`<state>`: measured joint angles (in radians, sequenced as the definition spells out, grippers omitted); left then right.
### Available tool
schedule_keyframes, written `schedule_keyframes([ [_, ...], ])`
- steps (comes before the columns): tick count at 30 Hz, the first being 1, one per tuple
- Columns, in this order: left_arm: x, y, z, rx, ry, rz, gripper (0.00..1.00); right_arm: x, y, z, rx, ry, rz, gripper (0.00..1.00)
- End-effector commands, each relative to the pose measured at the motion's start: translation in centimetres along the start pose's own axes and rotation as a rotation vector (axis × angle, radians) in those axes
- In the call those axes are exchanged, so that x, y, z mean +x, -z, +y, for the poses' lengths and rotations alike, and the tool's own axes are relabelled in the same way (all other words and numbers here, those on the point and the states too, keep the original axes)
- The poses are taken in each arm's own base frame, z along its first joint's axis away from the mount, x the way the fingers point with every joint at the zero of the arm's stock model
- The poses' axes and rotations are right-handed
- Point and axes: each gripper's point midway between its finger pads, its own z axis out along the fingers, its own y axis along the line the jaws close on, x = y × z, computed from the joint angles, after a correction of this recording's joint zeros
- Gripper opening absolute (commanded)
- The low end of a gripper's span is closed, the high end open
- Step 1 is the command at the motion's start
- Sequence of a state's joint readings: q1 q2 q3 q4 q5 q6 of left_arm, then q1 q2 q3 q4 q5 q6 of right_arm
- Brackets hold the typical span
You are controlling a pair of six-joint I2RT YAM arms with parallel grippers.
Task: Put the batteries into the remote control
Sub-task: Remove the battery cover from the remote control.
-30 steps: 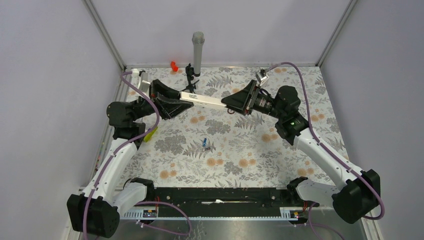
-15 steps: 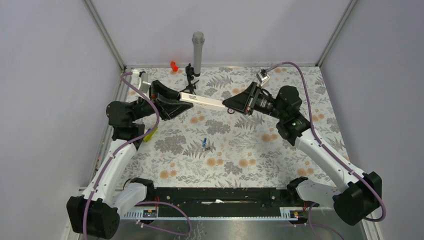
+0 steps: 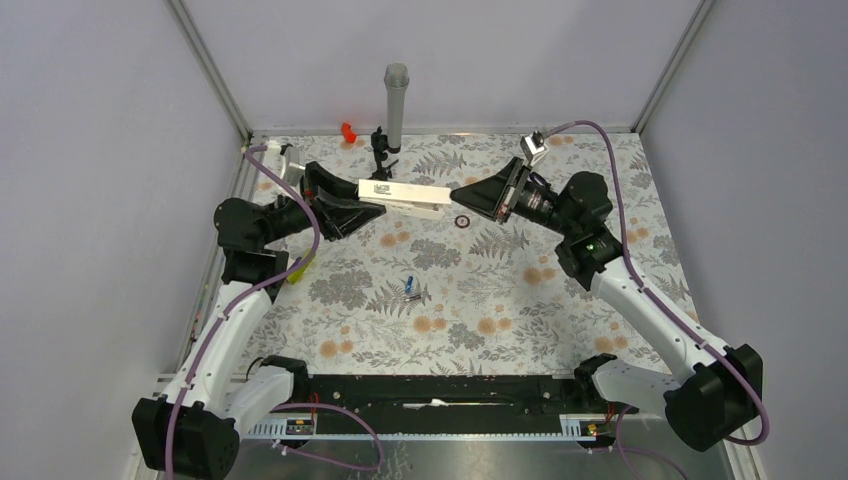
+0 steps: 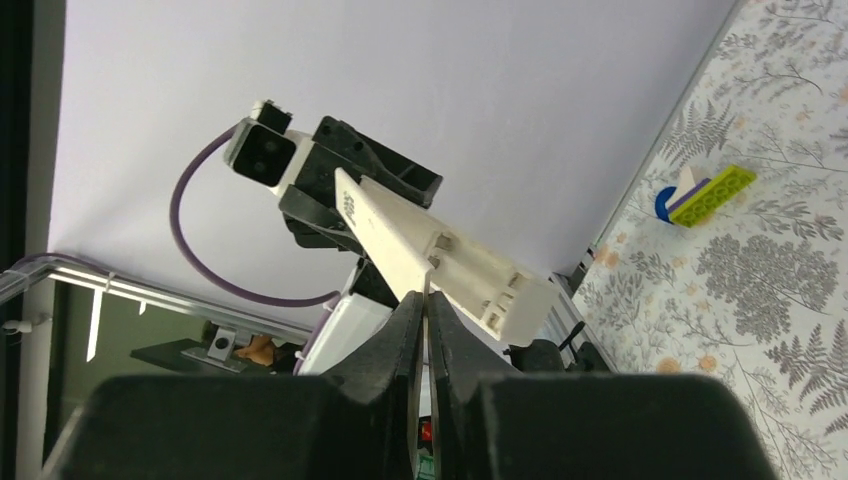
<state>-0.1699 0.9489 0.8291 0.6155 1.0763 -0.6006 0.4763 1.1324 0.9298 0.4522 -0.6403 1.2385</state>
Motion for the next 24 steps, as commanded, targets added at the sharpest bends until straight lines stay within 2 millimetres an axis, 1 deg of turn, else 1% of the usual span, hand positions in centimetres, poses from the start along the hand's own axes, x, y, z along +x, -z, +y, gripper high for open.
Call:
schedule_keyframes([
  [1,-1.3,0.0,0.0,-0.021,-0.07,-0.03,0.0,-0.6,0.2,2.5,-0.11,0.014,-0.014,0.1],
  [8,-1.6,-0.1,0.2,-0.022,-0.076,-0.039,0.0,-0.1,-0.2,0.9,-0.091,-0.021,0.016,0.11],
  [12,-1.6,-0.1,0.4,-0.031,-0.074,-0.046,0.0,0.0,-0.1,0.6,-0.098,-0.016,0.012,0.11],
  [16,-1.7,-0.1,0.5,-0.04,-0.071,-0.053,0.0,-0.1,0.0,0.9,-0.129,-0.005,-0.006,0.1],
  [20,-1.5,0.0,0.9,-0.063,-0.058,-0.06,0.0,-0.4,0.2,1.6,-0.164,-0.002,-0.032,0.0],
  [24,-1.1,0.2,1.3,-0.089,-0.04,-0.065,0.0,-0.9,0.2,2.3,-0.189,0.005,-0.053,0.0],
])
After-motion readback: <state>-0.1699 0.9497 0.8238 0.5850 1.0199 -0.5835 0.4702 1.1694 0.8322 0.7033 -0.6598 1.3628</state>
